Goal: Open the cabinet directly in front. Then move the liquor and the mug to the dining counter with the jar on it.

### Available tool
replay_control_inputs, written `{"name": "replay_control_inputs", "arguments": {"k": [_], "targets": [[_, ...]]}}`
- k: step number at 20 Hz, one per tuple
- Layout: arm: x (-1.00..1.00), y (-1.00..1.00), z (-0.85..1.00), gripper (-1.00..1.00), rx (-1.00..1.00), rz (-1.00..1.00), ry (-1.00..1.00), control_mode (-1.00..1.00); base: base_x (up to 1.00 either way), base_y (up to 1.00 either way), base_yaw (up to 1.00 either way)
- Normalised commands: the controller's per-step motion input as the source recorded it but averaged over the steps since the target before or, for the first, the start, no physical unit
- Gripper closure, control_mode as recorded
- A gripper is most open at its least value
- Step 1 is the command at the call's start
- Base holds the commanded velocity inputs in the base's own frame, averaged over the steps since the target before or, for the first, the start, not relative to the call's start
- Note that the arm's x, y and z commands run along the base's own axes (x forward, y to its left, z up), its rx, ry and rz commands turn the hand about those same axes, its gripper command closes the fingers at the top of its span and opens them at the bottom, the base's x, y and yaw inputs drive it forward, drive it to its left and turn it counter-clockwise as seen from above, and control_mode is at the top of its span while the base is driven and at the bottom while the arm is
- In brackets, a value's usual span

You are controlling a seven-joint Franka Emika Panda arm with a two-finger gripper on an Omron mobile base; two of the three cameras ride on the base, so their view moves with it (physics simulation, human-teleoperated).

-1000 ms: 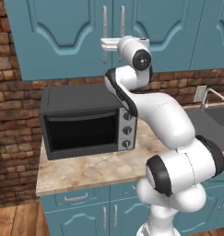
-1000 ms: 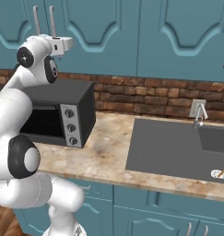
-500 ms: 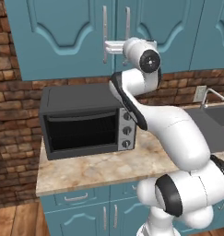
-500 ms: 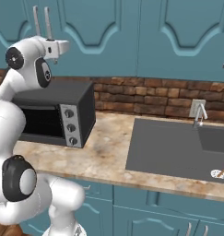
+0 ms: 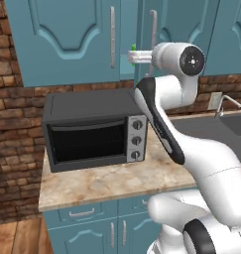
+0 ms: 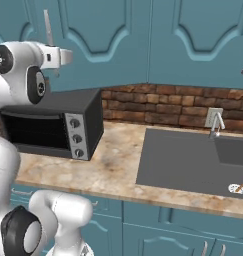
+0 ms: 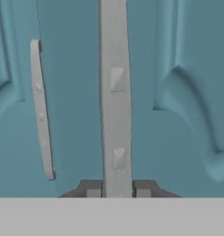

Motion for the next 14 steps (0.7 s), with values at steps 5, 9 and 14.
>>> {"name": "replay_control_inputs", "arguments": {"k": [5, 9, 14], "targets": [[-1.00, -0.24, 0.00, 1.00, 0.00, 0.00, 0.08, -1.00, 0.00, 0.00, 0.00], [-0.97, -0.23, 0.00, 1.00, 0.00, 0.00, 0.02, -1.00, 0.00, 0.00, 0.00], [-0.67, 0.07, 0.00, 1.00, 0.00, 0.07, 0.01, -1.00, 0.00, 0.00, 0.00]]}}
